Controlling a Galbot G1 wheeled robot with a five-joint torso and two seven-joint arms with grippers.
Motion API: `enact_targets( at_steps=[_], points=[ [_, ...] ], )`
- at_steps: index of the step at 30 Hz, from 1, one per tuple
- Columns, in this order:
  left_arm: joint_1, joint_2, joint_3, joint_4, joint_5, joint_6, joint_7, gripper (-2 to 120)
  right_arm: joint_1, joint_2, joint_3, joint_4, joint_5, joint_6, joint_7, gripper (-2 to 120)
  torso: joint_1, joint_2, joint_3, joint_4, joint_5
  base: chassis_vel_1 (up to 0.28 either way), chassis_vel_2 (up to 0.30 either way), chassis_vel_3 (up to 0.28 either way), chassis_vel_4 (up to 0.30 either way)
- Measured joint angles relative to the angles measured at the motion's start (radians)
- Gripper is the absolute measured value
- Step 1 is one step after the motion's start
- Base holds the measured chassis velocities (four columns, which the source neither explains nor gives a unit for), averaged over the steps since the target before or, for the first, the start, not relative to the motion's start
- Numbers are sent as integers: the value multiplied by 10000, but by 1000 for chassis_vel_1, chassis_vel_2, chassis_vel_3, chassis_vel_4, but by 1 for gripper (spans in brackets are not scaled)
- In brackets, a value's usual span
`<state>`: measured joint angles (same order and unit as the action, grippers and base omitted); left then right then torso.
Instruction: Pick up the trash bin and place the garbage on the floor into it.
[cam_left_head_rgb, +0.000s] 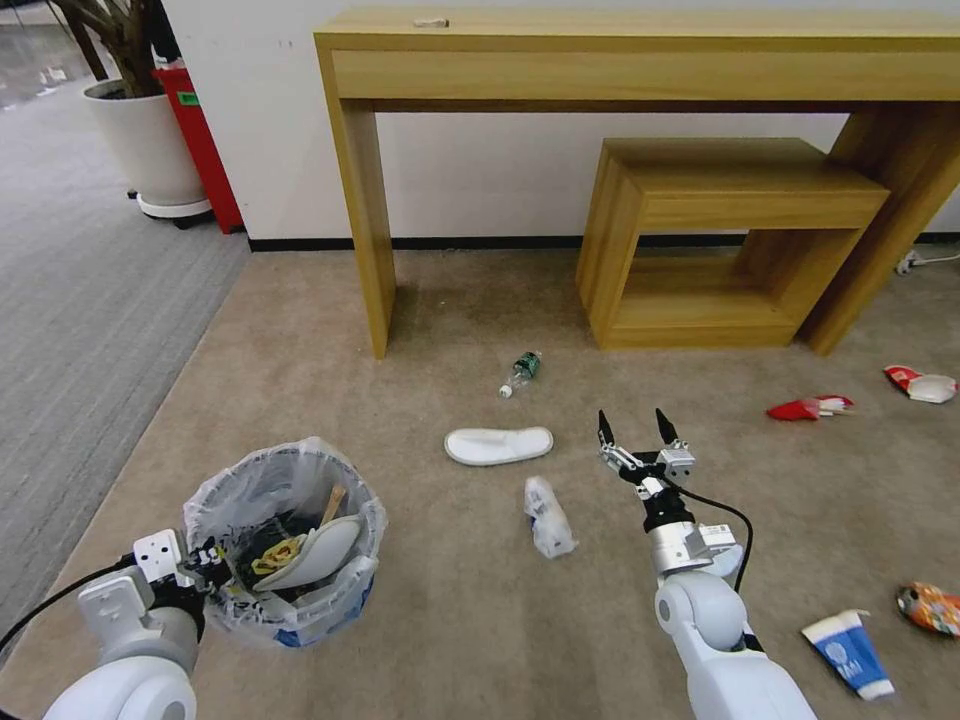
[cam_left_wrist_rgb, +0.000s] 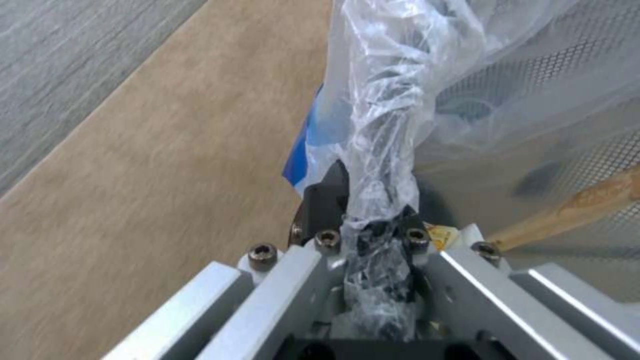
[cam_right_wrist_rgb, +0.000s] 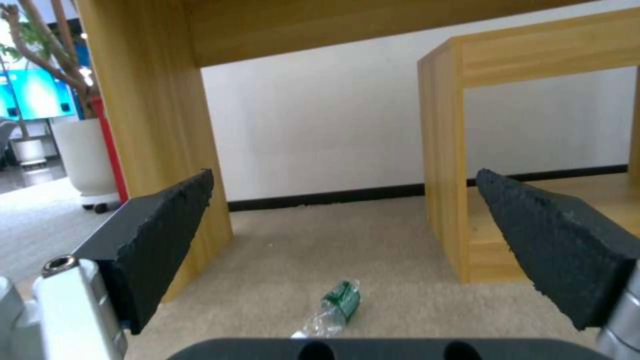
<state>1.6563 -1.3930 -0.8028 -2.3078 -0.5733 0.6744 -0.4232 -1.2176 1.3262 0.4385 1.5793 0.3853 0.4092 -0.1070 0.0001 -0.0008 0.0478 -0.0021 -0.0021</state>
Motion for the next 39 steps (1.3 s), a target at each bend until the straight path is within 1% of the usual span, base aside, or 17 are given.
enact_targets(
  at_steps=[6, 7, 9, 22, 27, 29, 30, 31, 33, 34, 36, 37, 38, 39],
  points=[
    [9, -19, 33, 5, 28, 5, 20, 1, 18, -7, -46, -79, 12, 19, 106, 100, 2, -1, 3, -1, -1, -175, 179, 194, -200],
    [13, -32, 43, 23, 34, 5, 25, 1, 19, -8, -63, -105, 7, 18, 127, 100, 1, -1, 3, -1, 4, -139, 92, 96, -134],
    [17, -45, 58, 49, 40, 5, 28, 1, 30, -12, -87, -132, 4, 19, 185, 100, 1, -1, 3, 0, -1, -39, 46, 48, -21],
    [6, -116, 98, 72, 57, 12, 36, 1, 9, 12, -151, -207, -140, 9, 215, 100, 0, -1, -1, -1, 1, 9, -9, -7, 16],
    [57, -169, 129, 45, 129, 12, 46, 1, -65, -41, -318, -165, -580, -228, 454, 100, 0, 0, -1, -1, 0, 0, 0, 0, 0],
    [95, -214, 153, 26, 182, 13, 54, 1, -103, -78, -398, -118, -1038, -665, 553, 100, 0, 0, -1, 0, 1, 0, 0, 0, 0],
    [95, -214, 153, 26, 182, 13, 54, 1, -103, -78, -398, -118, -1038, -665, 553, 100, 0, 0, -1, 0, 1, 0, 0, 0, 0],
    [113, -231, 164, 6, 202, 13, 55, 1, -124, -110, -415, -58, -1243, -1042, 552, 100, 0, 0, -1, 0, 1, 0, 0, 0, 0],
    [146, -260, 183, -33, 249, 12, 59, 1, -174, -265, -512, 169, -1502, -2242, 498, 100, 0, 0, -1, 0, 0, 0, 0, 0, 0],
    [146, -260, 183, -33, 249, 12, 59, 1, -174, -265, -512, 169, -1502, -2242, 498, 100, 0, 0, -1, 0, 0, 0, 0, 0, 0],
    [182, -278, 196, -63, 319, 12, 61, 1, -141, -420, -668, 343, -1518, -3419, 458, 100, 0, 0, -1, -1, 0, 0, 0, 0, 0],
    [205, -295, 198, -80, 360, 13, 61, 1, -33, -484, -787, 360, -1518, -4223, 443, 100, 0, 0, -1, 0, 0, 0, 0, 0, 0],
    [221, -316, 198, -89, 379, 13, 60, 1, 75, -503, -878, 329, -1490, -4787, 453, 100, 0, 0, -1, -1, 0, 0, 0, 0, 0],
    [221, -316, 198, -89, 379, 13, 60, 1, 75, -503, -878, 329, -1490, -4787, 453, 100, 0, 0, -1, -1, 0, 0, 0, 0, 0]
  ],
)
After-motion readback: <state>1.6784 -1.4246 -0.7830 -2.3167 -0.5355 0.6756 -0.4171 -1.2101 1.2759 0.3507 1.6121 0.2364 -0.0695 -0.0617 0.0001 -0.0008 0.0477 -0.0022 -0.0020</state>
